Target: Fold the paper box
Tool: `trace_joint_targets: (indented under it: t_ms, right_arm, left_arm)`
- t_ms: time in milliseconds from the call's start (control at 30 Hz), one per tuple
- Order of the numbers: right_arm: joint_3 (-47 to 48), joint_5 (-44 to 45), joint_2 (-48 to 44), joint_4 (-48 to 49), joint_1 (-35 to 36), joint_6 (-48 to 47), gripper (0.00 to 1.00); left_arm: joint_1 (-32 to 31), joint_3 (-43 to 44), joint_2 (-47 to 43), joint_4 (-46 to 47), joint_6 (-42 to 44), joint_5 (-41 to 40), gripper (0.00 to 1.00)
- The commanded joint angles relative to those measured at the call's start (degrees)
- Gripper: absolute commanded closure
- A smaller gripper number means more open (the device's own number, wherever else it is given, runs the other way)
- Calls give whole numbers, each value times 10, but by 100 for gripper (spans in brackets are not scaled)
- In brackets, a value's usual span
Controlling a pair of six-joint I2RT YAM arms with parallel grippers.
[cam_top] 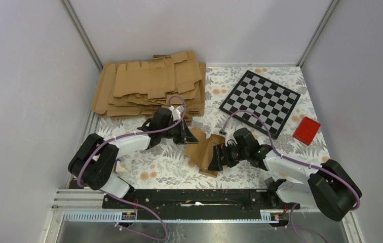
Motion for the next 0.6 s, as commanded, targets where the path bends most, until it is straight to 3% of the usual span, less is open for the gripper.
trace_joint_targets:
  t_ms: [0,567]
  right_arm:
    - [26,30,5,3,24,-18,0]
    - [42,139,19,-7,107,-28,0]
  left_arm:
    - [-3,27,0,44,-10,24,100]
    - [-7,45,16,44,-14,24,100]
